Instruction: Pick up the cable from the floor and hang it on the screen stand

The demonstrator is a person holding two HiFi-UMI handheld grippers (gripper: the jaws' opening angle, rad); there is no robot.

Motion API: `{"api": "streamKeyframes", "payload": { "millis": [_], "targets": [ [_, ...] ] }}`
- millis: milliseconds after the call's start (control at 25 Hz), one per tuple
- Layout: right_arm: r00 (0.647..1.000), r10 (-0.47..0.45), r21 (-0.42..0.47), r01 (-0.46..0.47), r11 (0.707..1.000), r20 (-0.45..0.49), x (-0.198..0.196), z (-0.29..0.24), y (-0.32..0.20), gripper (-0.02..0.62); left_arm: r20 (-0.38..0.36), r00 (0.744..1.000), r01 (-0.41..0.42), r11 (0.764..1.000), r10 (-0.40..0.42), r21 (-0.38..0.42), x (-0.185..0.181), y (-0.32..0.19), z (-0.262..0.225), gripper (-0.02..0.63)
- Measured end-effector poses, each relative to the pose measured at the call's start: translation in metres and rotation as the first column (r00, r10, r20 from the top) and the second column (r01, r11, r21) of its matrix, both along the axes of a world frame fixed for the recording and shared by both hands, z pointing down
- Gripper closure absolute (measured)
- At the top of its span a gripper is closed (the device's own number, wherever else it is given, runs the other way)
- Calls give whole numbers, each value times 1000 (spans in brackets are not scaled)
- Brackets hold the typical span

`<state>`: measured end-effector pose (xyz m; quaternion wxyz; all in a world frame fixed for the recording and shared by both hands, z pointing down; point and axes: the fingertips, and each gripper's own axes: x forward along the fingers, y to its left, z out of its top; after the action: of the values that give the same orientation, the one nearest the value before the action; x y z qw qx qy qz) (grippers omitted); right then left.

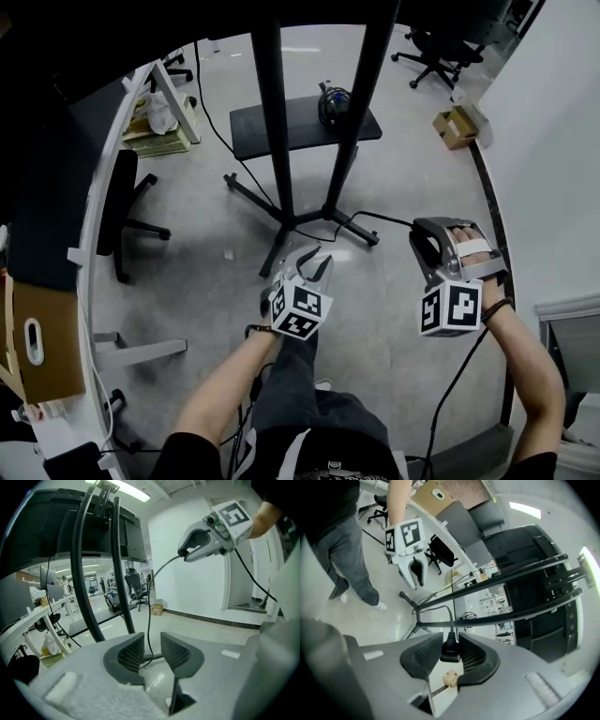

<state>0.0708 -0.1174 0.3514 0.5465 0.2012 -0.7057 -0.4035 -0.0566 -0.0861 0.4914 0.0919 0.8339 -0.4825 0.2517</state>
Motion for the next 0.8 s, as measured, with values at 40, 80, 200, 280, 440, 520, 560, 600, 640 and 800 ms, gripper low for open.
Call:
{"api": "streamKeyframes", "payload": {
  "millis": [40, 80, 200, 280, 440, 520, 560, 600, 640, 800],
  "targets": [
    [1000, -2, 14, 2, 1000, 16, -1, -23, 6, 492, -4, 1000, 1, 1000, -1, 2, 3, 5, -7, 491],
    [1000, -5, 30, 4, 1000, 30, -2, -46, 11, 492, -8, 1000, 3, 1000, -3, 2, 6, 10, -13, 477],
    [998, -19, 87, 13, 996, 64, -4, -113, 26, 492, 0, 1000, 2, 1000, -2, 16, 15, 19, -34, 453],
    [996, -28, 127, 16, 992, 86, -5, -154, 34, 492, 11, 1000, 5, 999, -5, 40, 19, 19, -49, 446],
    [993, -39, 185, 18, 983, 115, -6, -222, 47, 492, 2, 999, 42, 997, -42, 66, 19, 13, -78, 430],
    [992, -48, 213, 23, 977, 117, -6, -251, 54, 492, -4, 999, 52, 996, -52, 73, 21, 11, -89, 428],
    [991, -53, 227, 25, 974, 119, -6, -264, 58, 492, -3, 999, 54, 996, -54, 76, 21, 11, -94, 428],
    [991, -58, 241, 27, 970, 123, -7, -277, 62, 492, 1, 998, 57, 995, -57, 80, 21, 11, -97, 428],
    [990, -63, 256, 28, 966, 127, -8, -290, 66, 492, 8, 998, 61, 995, -61, 83, 20, 12, -100, 428],
    [987, -81, 320, 33, 947, 138, -13, -338, 76, 492, 53, 993, 99, 988, -106, 116, 12, 5, -110, 428]
  ]
}}
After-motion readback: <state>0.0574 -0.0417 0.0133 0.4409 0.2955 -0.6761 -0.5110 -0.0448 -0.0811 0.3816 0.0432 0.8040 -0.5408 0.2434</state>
